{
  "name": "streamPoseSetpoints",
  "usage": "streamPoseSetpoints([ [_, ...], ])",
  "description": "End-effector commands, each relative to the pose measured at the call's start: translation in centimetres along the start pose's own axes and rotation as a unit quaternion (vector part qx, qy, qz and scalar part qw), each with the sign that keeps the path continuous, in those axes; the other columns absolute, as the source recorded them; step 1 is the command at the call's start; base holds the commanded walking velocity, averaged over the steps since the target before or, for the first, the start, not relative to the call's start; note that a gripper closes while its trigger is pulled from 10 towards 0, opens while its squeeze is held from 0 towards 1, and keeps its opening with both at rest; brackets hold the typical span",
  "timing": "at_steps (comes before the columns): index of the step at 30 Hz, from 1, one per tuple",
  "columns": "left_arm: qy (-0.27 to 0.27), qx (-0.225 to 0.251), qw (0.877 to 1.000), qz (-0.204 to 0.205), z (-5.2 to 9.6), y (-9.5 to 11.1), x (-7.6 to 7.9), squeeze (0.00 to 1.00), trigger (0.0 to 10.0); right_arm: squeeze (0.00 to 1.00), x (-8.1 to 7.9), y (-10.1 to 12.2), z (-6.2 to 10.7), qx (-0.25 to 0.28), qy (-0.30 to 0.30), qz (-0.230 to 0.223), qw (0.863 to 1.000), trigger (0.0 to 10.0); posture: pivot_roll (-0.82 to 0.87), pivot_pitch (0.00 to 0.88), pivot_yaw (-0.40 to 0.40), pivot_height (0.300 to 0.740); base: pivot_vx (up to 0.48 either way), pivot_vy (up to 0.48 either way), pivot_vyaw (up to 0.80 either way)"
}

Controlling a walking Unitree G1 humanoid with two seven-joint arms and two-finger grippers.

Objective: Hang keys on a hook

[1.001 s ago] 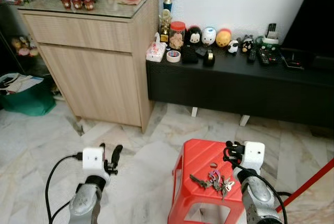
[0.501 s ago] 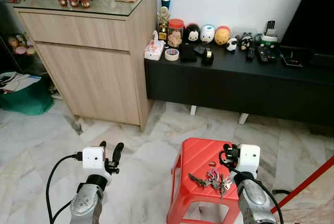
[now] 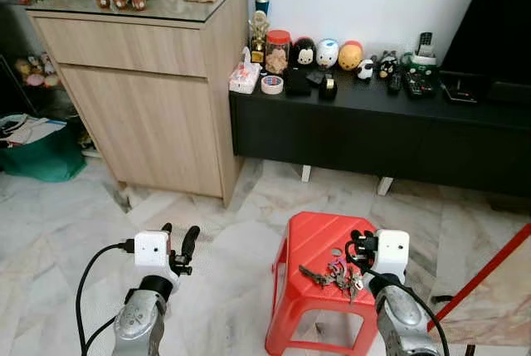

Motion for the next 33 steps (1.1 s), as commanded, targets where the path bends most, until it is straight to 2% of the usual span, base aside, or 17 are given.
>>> streamPoseSetpoints([
  [1, 0.003, -0.013, 1.0, -0.007, 0.14, -0.35, -0.17, 0.0, 10.0, 0.0, -0.06, -0.41, -0.05, -0.015, 0.002, -0.004, 1.0, 10.0, 0.05, 0.0, -0.055, 0.672, 0.0, 0.0, 0.0],
  [7, 0.003, -0.015, 1.0, -0.005, 0.13, -0.41, -0.18, 0.0, 10.0, 0.0, -0.29, -0.67, -0.11, -0.027, 0.008, -0.003, 1.0, 10.0, 0.05, 0.0, -0.055, 0.672, 0.0, 0.0, 0.0],
  [13, 0.003, -0.019, 1.0, -0.003, 0.05, -0.53, -0.08, 0.0, 10.0, 0.0, -0.42, -0.59, -0.16, -0.025, 0.015, -0.003, 1.0, 10.0, 0.05, 0.0, -0.058, 0.633, 0.0, 0.0, 0.0],
  [33, -0.007, -0.031, 0.999, -0.001, -0.46, -0.75, 0.73, 0.0, 10.0, 0.0, -0.62, -0.96, -0.2, -0.037, 0.026, -0.007, 0.999, 10.0, 0.05, 0.0, -0.06, 0.633, 0.0, 0.0, 0.0],
])
Point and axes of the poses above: a point about 5 cm out from each wrist's last joint towards the gripper, its own z axis pointing back from the gripper into the wrist, its own y axis along the axis of the wrist's last joint, x = y × z, the point moved 4 cm from there along -z, pointing out of the wrist towards the gripper, and after that the axes turned 13 degrees about z, right-handed, at the moved point
